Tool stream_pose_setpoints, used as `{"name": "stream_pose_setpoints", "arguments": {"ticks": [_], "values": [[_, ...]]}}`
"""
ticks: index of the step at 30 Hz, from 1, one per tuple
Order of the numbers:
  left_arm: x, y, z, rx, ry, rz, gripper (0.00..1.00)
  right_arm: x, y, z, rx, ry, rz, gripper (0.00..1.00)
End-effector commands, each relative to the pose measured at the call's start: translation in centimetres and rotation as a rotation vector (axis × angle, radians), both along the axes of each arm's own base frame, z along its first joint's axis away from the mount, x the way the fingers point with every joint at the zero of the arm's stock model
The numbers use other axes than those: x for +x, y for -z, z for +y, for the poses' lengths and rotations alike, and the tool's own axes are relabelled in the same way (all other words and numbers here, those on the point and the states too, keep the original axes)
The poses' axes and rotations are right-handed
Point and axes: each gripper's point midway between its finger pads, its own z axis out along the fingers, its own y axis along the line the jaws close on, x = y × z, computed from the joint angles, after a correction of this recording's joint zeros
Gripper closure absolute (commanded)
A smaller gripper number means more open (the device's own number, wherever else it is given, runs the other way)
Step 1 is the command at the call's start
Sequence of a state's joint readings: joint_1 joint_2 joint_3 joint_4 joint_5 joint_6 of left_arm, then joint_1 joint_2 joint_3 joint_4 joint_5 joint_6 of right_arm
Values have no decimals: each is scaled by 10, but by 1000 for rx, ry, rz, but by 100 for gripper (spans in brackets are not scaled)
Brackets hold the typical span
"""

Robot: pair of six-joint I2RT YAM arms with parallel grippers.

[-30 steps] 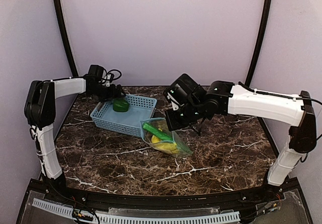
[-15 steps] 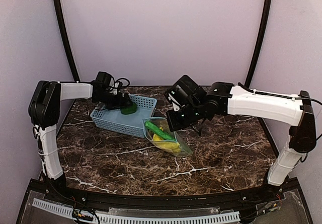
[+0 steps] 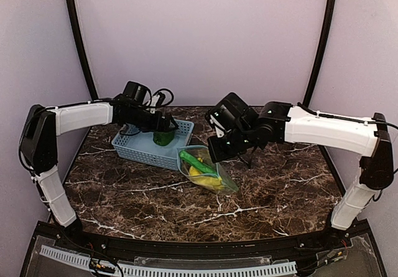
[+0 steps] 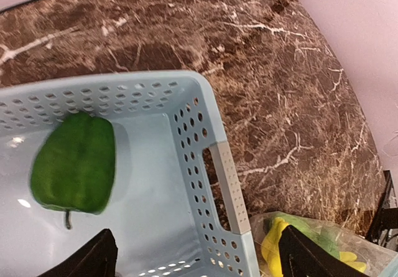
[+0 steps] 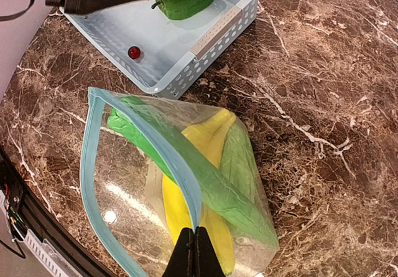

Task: Place the food in the zip-top bag and seal the zipper
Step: Adjust the fake vegetable in the bin, then pick up the fake vegetable from the bin.

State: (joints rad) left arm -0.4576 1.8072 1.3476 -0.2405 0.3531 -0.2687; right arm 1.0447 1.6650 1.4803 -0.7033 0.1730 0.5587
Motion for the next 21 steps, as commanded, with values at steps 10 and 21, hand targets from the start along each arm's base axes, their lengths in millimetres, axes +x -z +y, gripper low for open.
{"name": "stream_pose_setpoints", "arguments": {"ticks": [10,21], "values": [[54,18,39,297,-39,-84,5,5,-8,-7,32,20,-26,100],[68,48,33,346,9,-37,3,8,-9,-4,35,19,-25,100]]}}
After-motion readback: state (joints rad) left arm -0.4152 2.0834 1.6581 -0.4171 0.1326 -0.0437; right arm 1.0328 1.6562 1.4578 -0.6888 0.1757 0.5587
